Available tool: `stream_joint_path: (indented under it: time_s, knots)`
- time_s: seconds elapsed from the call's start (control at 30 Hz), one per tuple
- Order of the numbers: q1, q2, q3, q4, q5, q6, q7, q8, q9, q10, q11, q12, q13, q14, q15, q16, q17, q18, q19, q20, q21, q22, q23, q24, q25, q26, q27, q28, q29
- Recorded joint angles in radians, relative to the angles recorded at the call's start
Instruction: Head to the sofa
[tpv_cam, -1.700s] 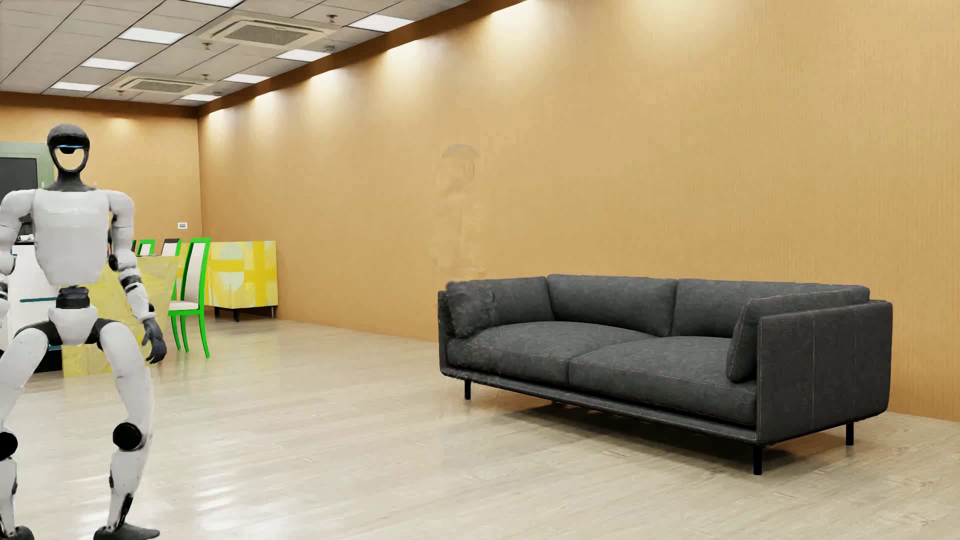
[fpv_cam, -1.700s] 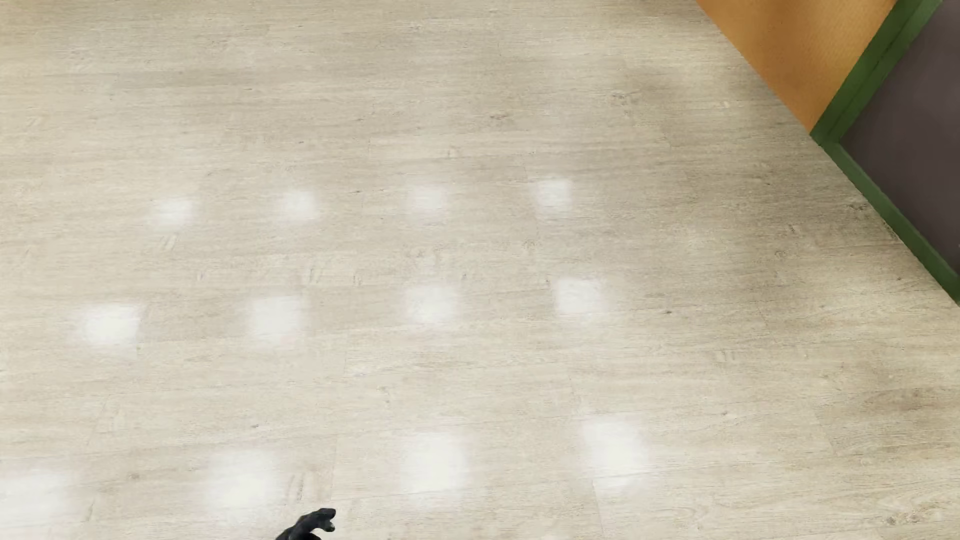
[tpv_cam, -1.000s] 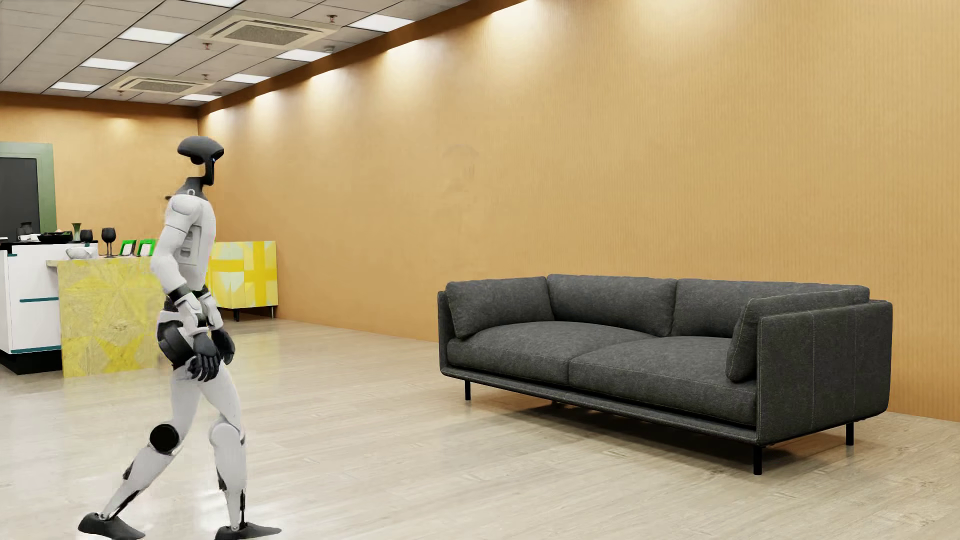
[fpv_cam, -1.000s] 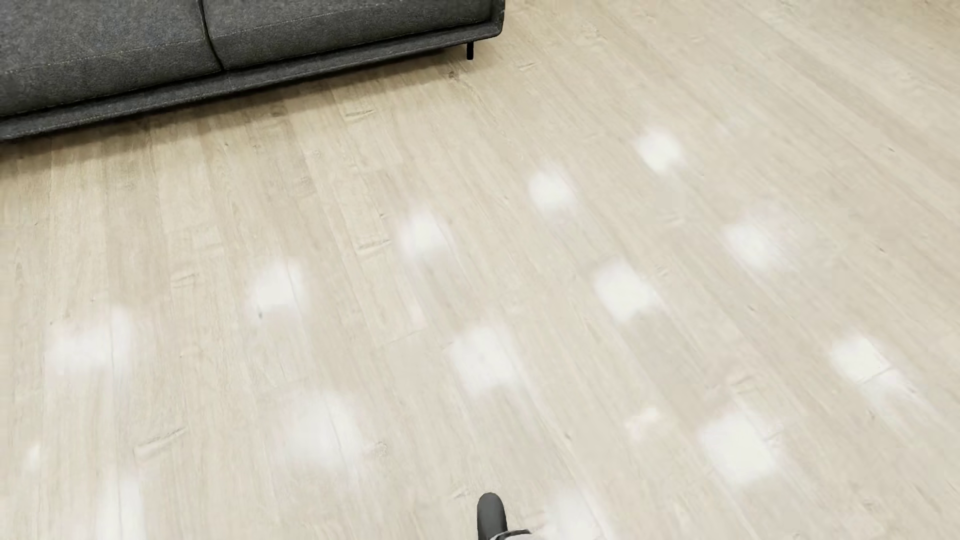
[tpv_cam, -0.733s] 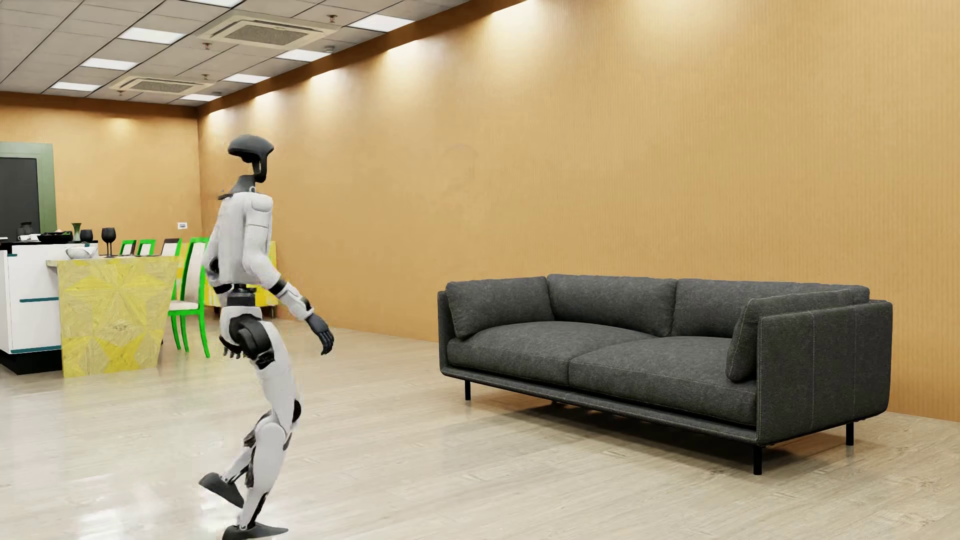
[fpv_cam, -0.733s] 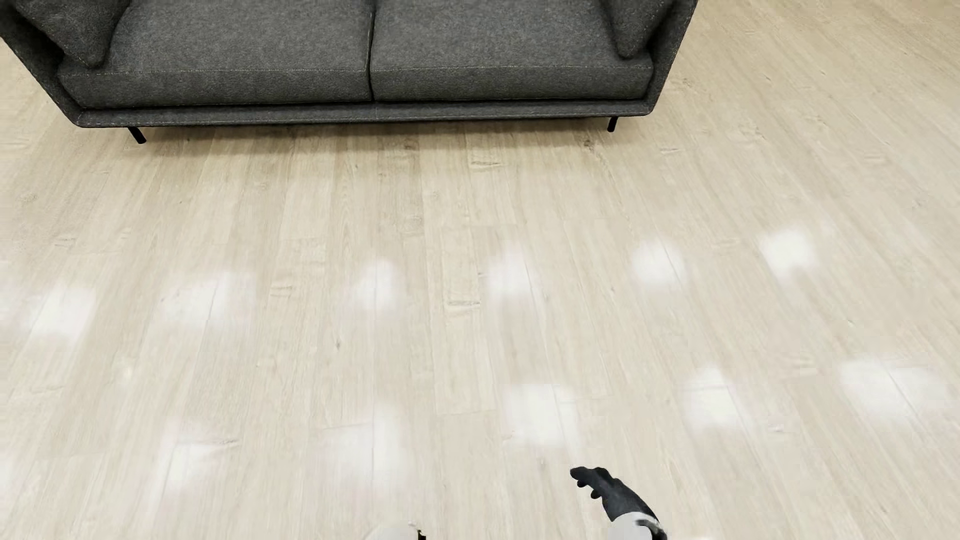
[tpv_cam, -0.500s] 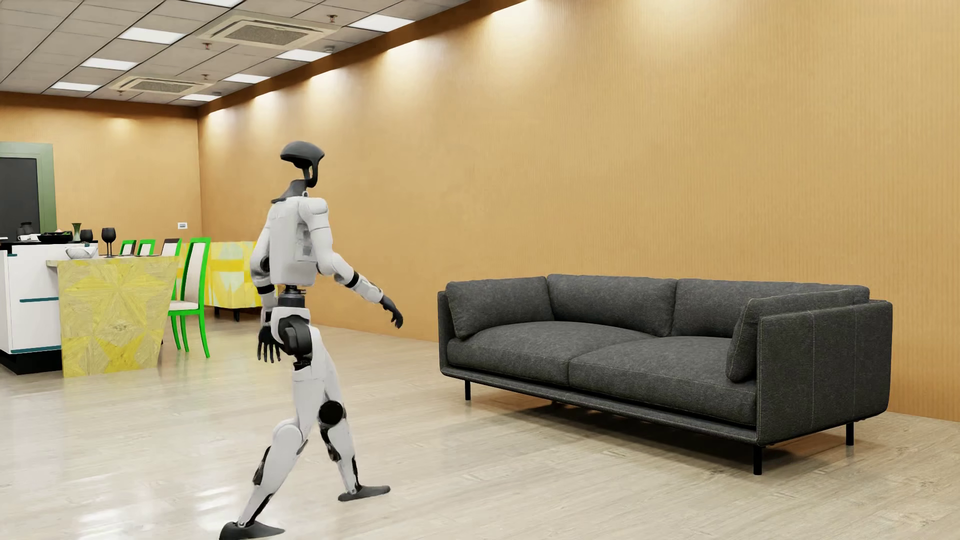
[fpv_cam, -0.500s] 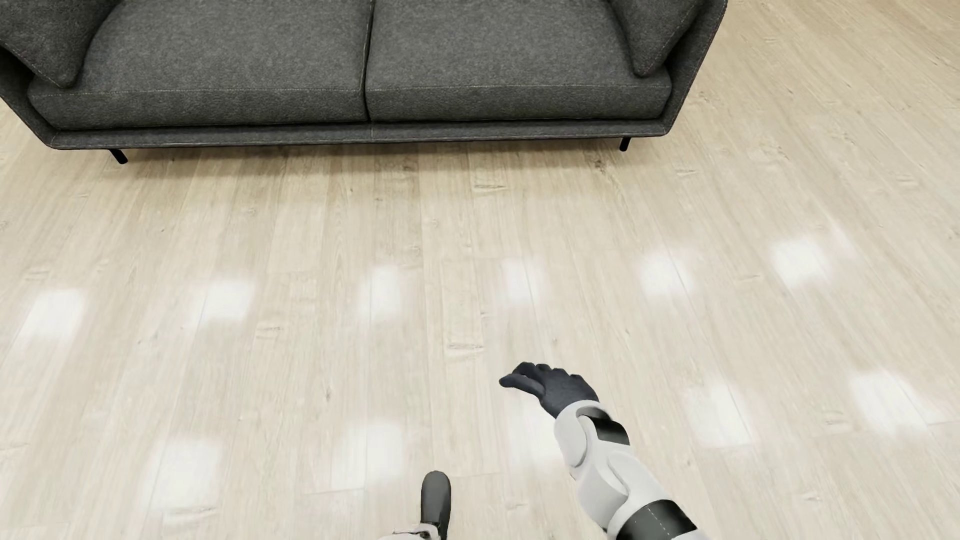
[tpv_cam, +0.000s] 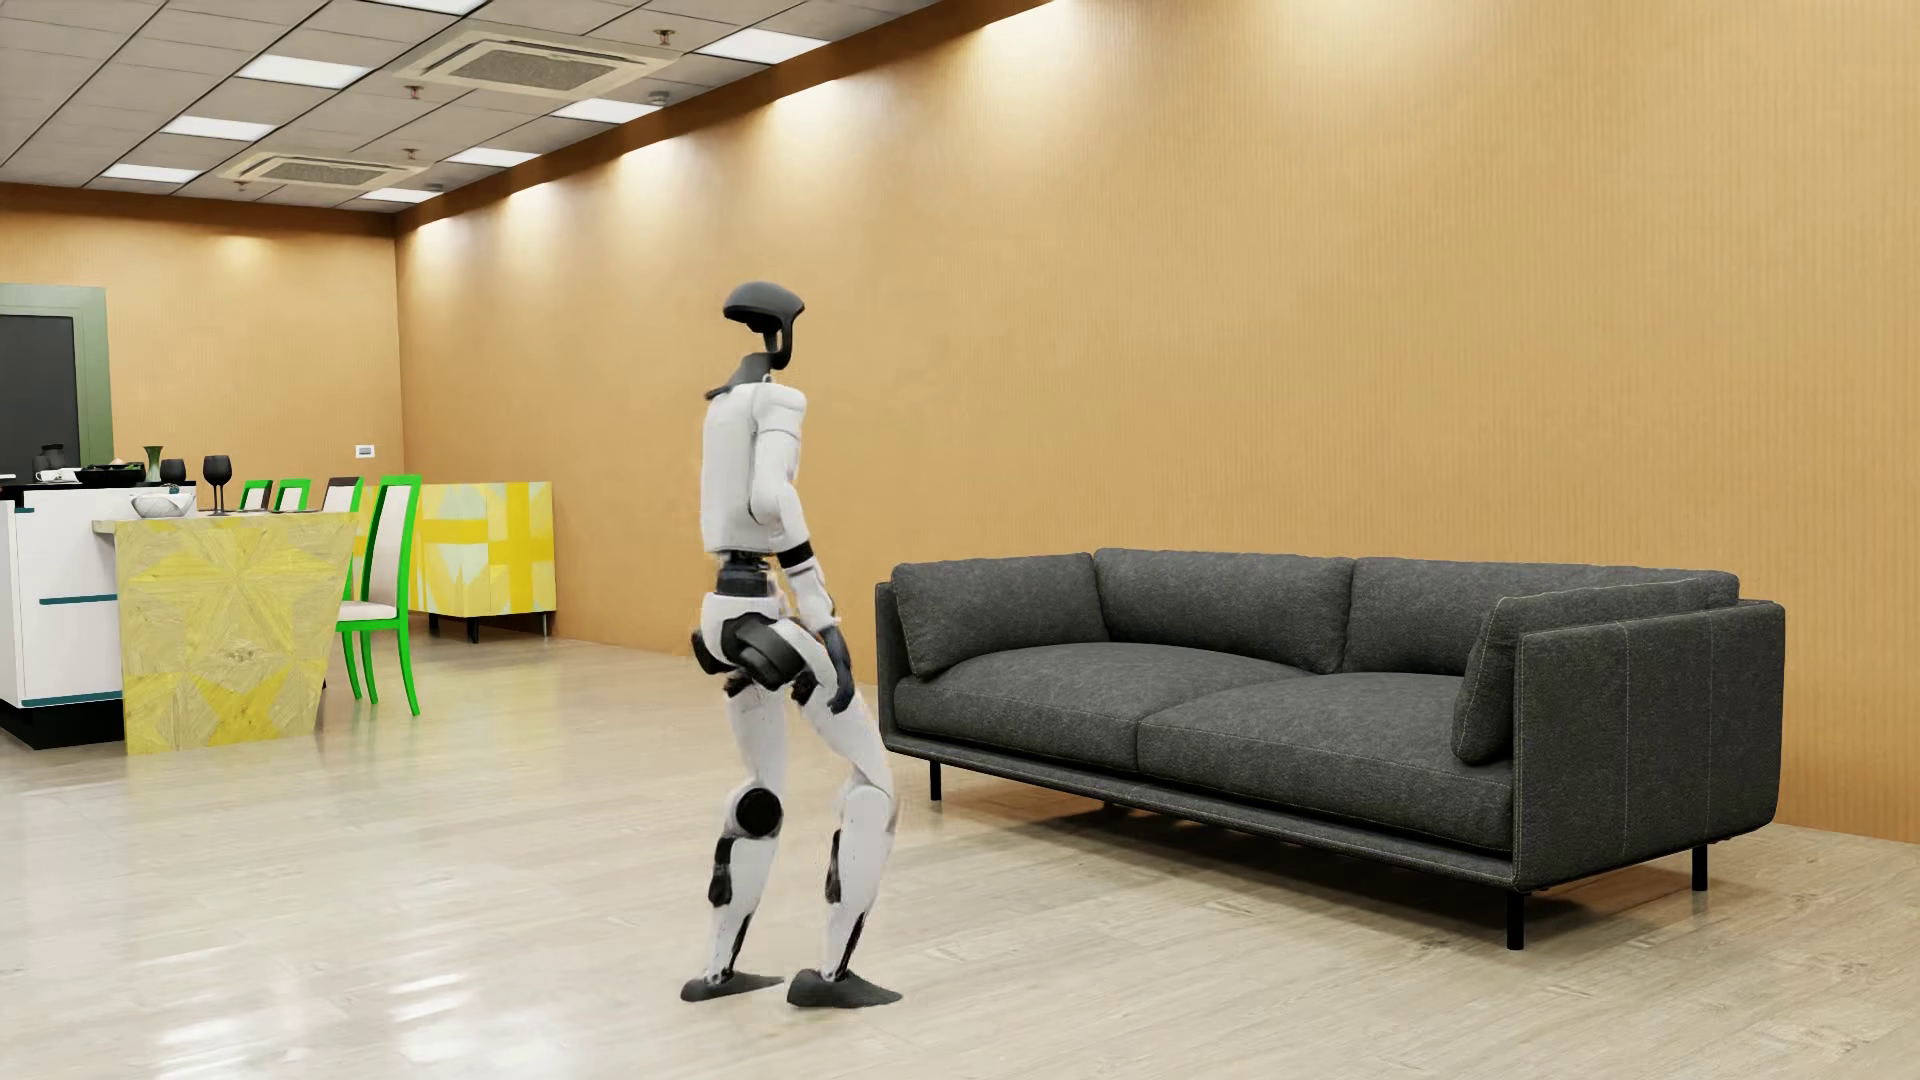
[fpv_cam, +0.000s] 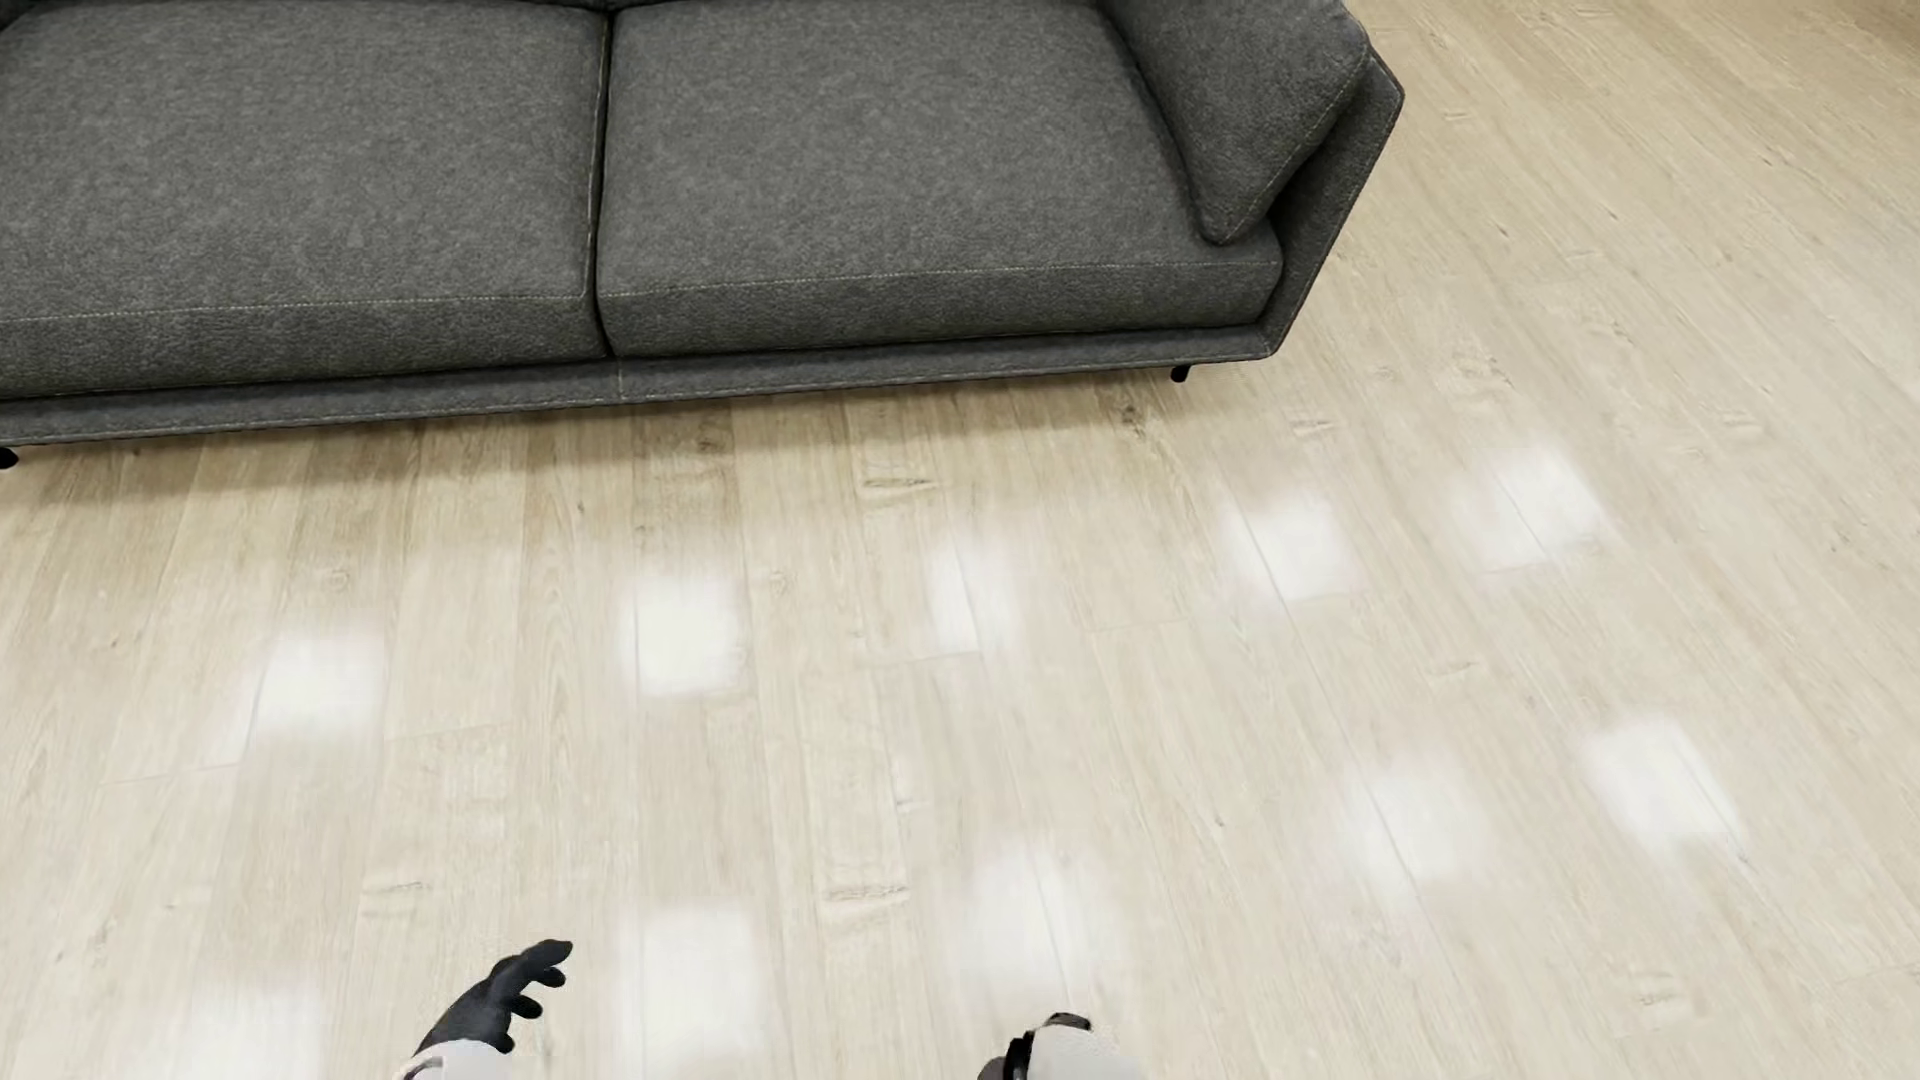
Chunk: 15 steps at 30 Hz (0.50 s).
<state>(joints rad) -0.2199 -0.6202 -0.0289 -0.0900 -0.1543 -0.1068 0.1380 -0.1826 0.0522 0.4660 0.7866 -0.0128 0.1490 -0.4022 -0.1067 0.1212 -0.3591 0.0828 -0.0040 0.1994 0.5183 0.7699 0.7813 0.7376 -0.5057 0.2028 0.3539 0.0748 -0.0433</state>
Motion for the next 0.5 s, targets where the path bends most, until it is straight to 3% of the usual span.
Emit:
stream_joint_path:
  time_s: [0.07,0.1,0.13,0.17,0.2,0.23,0.27,0.3,0.33,0.37,0.4,0.43,0.5]
  knots:
    - [0.042,0.040,-0.014,-0.021,0.066,-0.001,-0.034,-0.005,-0.019,-0.018,-0.403,-0.067,0.070,-0.047,0.106,0.019,0.020,-0.009,0.082,-0.044,-0.075,-0.044,0.017,0.002,0.020,-0.042,0.055,0.008,-0.009]
    - [0.067,0.074,-0.016,-0.025,0.072,-0.001,-0.044,-0.039,-0.029,-0.029,-0.509,-0.085,0.102,-0.064,0.187,0.019,0.035,-0.016,0.027,-0.052,-0.103,-0.073,0.033,-0.009,0.027,-0.057,0.073,0.025,0.000]
    - [0.081,0.089,-0.017,-0.025,0.071,0.002,-0.054,-0.065,-0.038,-0.008,-0.502,-0.093,0.127,-0.079,0.169,0.015,0.051,-0.025,-0.106,-0.058,-0.121,-0.101,0.052,-0.024,0.031,-0.072,0.082,0.034,0.016]
    - [0.086,0.107,-0.016,-0.007,0.077,0.010,-0.053,-0.084,-0.043,0.044,-0.481,-0.089,0.138,-0.084,0.149,0.010,0.075,-0.038,-0.135,-0.054,-0.128,-0.128,0.078,-0.046,0.032,-0.083,0.089,0.046,0.039]
    - [0.062,0.119,-0.016,0.015,0.085,0.023,-0.046,-0.081,-0.044,0.152,-0.439,-0.071,0.130,-0.047,0.108,-0.006,0.095,-0.040,-0.113,-0.041,-0.133,-0.150,0.108,-0.068,0.030,-0.091,0.097,0.067,0.057]
    - [0.018,0.136,-0.016,0.044,0.093,0.036,-0.043,-0.082,-0.043,0.296,-0.393,-0.037,0.116,0.040,0.061,-0.026,0.115,-0.074,-0.101,-0.036,-0.126,-0.159,0.136,-0.083,0.016,-0.093,0.109,0.080,0.079]
    - [-0.042,0.159,-0.014,0.066,0.099,0.048,-0.072,-0.094,-0.042,0.455,-0.355,-0.004,0.102,0.160,0.016,-0.036,0.135,-0.177,-0.096,-0.048,-0.110,-0.154,0.147,-0.086,-0.004,-0.088,0.106,0.066,0.114]
    - [-0.107,0.187,-0.014,0.073,0.101,0.059,-0.116,-0.111,-0.041,0.612,-0.323,0.016,0.091,0.260,-0.028,-0.024,0.152,-0.272,-0.092,-0.092,-0.101,-0.133,0.136,-0.052,-0.024,-0.081,0.092,0.010,0.139]
    - [-0.174,0.219,-0.015,0.065,0.104,0.074,-0.169,-0.129,-0.038,0.758,-0.301,0.025,0.077,0.320,-0.067,-0.004,0.168,-0.318,-0.085,-0.139,-0.110,-0.105,0.112,-0.010,-0.035,-0.072,0.071,-0.076,0.133]
    - [-0.232,0.251,-0.019,0.076,0.108,0.090,-0.195,-0.143,-0.034,0.871,-0.282,0.036,0.056,0.322,-0.102,0.012,0.190,-0.329,-0.074,-0.165,-0.138,-0.072,0.093,0.024,-0.034,-0.053,0.061,-0.150,0.090]
    - [-0.286,0.284,-0.022,0.130,0.112,0.106,-0.189,-0.147,-0.032,0.932,-0.274,0.054,0.022,0.289,-0.129,0.010,0.214,-0.323,-0.062,-0.152,-0.174,-0.035,0.085,0.036,-0.025,-0.017,0.057,-0.170,0.023]
    - [-0.330,0.318,-0.020,0.194,0.119,0.121,-0.173,-0.140,-0.030,0.938,-0.276,0.080,-0.023,0.283,-0.150,-0.003,0.236,-0.289,-0.048,-0.114,-0.191,0.004,0.089,0.031,-0.025,0.027,0.058,-0.149,-0.030]
    - [-0.385,0.375,-0.005,0.293,0.136,0.147,-0.150,-0.105,-0.032,0.798,-0.291,0.136,-0.131,0.198,-0.181,-0.026,0.256,-0.254,-0.019,-0.039,-0.158,0.079,0.101,0.006,-0.070,0.089,0.045,-0.092,-0.043]
